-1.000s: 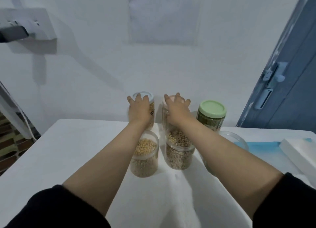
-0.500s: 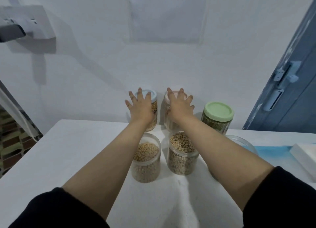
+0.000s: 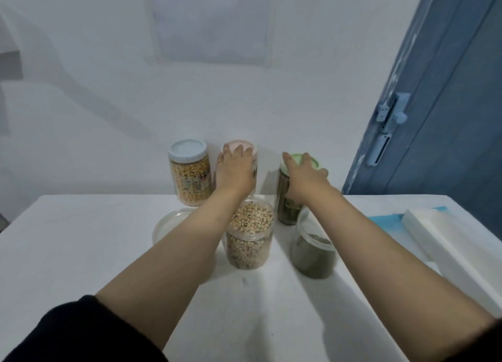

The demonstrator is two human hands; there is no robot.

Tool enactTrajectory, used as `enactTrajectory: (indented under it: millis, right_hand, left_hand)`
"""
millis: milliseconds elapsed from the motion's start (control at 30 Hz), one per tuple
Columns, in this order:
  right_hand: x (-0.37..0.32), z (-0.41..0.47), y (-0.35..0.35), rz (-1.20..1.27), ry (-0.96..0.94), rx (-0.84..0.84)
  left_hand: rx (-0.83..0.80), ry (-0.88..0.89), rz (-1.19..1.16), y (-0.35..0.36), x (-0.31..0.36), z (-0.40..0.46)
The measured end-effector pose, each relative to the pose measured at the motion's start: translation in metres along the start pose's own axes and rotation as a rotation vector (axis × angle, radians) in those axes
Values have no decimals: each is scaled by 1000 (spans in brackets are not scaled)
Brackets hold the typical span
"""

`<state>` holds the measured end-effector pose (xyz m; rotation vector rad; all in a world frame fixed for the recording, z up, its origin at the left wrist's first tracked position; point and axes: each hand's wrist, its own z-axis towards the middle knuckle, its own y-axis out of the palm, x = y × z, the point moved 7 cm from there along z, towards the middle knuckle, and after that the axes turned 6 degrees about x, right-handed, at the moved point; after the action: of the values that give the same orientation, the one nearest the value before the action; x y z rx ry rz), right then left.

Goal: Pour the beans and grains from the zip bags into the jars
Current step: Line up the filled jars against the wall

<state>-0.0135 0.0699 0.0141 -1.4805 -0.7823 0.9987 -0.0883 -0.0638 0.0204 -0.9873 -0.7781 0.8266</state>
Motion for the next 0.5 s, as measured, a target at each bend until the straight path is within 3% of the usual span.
enactTrajectory:
  millis: [167,500]
  right_hand:
    - [6,13,5,80,-103,155]
    - [1,47,5,123,-102,197]
  left_hand:
    - [119,21,25,-1,0,1]
    - [147,-9,15,4,-1,3]
